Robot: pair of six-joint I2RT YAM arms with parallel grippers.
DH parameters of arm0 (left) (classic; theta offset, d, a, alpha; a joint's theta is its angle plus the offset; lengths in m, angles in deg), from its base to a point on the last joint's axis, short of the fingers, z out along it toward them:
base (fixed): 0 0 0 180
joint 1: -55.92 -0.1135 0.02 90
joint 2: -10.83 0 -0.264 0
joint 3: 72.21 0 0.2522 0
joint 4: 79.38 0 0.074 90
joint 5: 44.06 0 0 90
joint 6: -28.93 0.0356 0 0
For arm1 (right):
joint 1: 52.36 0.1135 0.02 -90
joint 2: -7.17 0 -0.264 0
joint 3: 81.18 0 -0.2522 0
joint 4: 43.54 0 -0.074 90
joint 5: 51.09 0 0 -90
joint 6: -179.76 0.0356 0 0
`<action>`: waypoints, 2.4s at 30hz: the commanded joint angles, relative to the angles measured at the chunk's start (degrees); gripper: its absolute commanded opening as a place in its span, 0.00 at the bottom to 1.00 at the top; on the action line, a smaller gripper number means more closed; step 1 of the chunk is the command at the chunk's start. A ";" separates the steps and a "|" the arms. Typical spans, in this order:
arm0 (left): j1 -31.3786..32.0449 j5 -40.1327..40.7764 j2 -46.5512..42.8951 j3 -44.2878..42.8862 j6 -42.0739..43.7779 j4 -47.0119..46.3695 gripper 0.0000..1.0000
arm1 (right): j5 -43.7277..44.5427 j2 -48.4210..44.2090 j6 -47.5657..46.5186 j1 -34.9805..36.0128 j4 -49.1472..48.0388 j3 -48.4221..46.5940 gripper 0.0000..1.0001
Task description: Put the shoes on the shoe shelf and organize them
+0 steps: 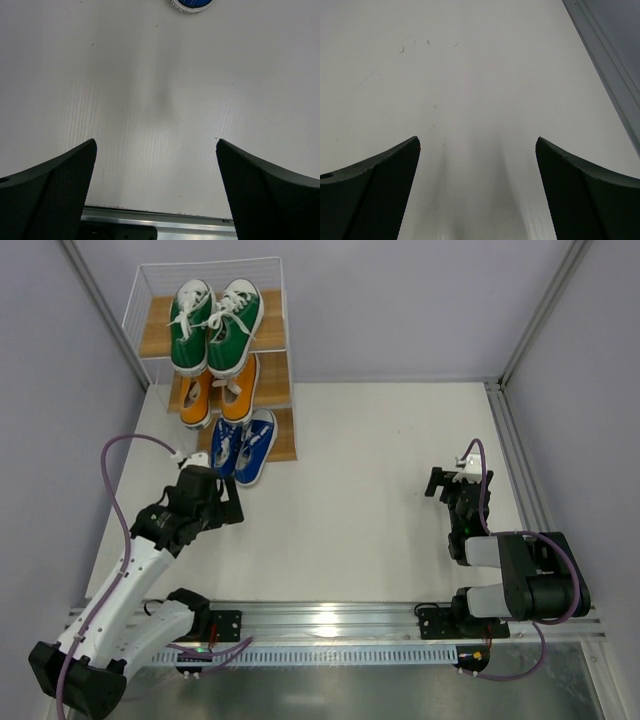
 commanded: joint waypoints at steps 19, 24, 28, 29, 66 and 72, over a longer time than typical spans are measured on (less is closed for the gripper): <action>0.06 4.31 -0.27 -8.55 5.20 -24.86 1.00 | -2.47 -0.01 0.31 -0.88 -4.37 -1.21 0.97; -0.02 11.36 -6.06 -9.89 7.40 -28.79 1.00 | -2.56 0.07 0.31 -0.79 -4.37 -1.21 0.97; -1.16 15.06 -8.45 -9.00 6.27 -31.36 1.00 | -2.47 -0.01 0.31 -0.88 -4.37 -1.21 0.97; -2.38 15.15 -7.75 -9.26 5.31 -31.36 0.99 | -2.47 0.07 0.40 -0.79 -4.37 -1.21 0.97; -41.07 -32.66 5.78 9.38 -64.40 -71.79 1.00 | -2.56 0.07 0.40 -0.88 -4.28 -1.21 0.97; -41.68 -35.38 12.20 5.60 -65.01 -76.26 1.00 | -2.56 0.07 0.31 -0.79 -4.37 -1.12 0.97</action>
